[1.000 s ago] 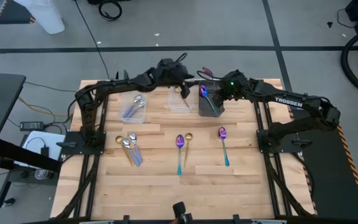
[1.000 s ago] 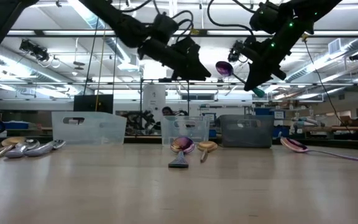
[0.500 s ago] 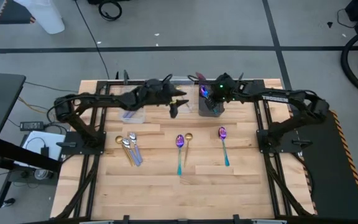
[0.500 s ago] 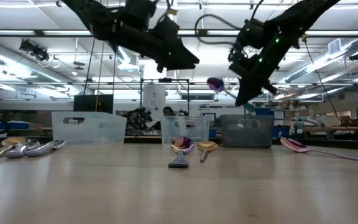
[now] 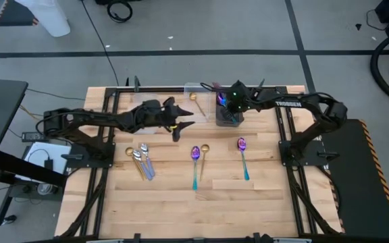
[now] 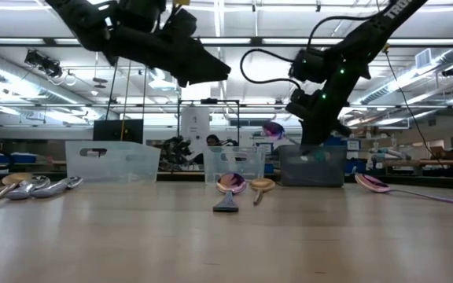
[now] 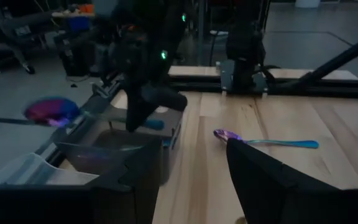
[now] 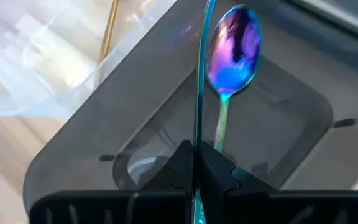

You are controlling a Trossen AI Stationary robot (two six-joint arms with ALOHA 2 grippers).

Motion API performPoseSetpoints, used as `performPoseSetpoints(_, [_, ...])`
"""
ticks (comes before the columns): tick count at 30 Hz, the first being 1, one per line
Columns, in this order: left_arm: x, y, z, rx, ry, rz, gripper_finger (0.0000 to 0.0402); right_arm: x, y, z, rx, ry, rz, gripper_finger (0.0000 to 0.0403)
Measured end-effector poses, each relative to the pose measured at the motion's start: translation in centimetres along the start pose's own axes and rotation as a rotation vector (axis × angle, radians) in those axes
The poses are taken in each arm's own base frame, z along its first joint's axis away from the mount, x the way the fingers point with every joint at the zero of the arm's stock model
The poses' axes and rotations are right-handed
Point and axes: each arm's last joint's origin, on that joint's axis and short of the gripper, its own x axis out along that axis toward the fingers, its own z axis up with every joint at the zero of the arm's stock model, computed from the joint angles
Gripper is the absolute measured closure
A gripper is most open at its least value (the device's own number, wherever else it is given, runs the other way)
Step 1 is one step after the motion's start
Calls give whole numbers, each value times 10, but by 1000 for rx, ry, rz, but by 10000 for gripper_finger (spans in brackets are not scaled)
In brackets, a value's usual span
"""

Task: Sort silverware by color (type)
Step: Put the blue spoon into the black bin

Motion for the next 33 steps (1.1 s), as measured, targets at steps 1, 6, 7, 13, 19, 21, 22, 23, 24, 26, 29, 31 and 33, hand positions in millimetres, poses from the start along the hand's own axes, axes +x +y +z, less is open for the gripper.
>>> performPoseSetpoints(1, [-3, 0, 1, 1, -8, 2, 214, 2, 0, -1, -1, 6, -2, 386])
performPoseSetpoints(6, [-16, 0, -1, 3, -44, 7, 214, 8, -3, -3, -4, 34, -17, 386])
performPoseSetpoints(7, [-18, -1, -2, 4, -56, 7, 214, 9, -4, -3, -7, 36, -18, 386])
performPoseSetpoints(13, [-26, -2, -13, 3, -60, 6, 214, 10, -5, -2, -24, 40, -20, 386])
performPoseSetpoints(19, [-27, -2, -17, -4, -46, 5, 214, 11, -7, -4, -26, 57, -26, 386])
performPoseSetpoints(21, [-27, -2, -17, -5, -48, 5, 214, 12, -8, -6, -19, 82, -27, 386])
performPoseSetpoints(22, [-27, -2, -17, -5, -47, 6, 214, 11, -8, -7, -16, 98, -24, 386])
performPoseSetpoints(23, [-27, -2, -17, -5, -47, 6, 214, 11, -9, -8, -11, 109, -25, 386])
performPoseSetpoints(24, [-27, -2, -17, -5, -48, 6, 214, 11, -9, -9, -3, 116, -27, 386])
performPoseSetpoints(26, [-27, -2, -17, -5, -48, 5, 214, 11, -9, -10, 12, 130, -32, 386])
performPoseSetpoints(29, [-27, -2, -18, -6, -44, 5, 214, 10, -12, -11, 43, 155, -33, 386])
performPoseSetpoints(31, [-27, -2, -18, -6, -40, 5, 214, 10, -13, -13, 64, 170, -40, 386])
performPoseSetpoints(33, [-27, -3, -18, -7, -35, 2, 214, 10, -15, -13, 83, 182, -49, 385])
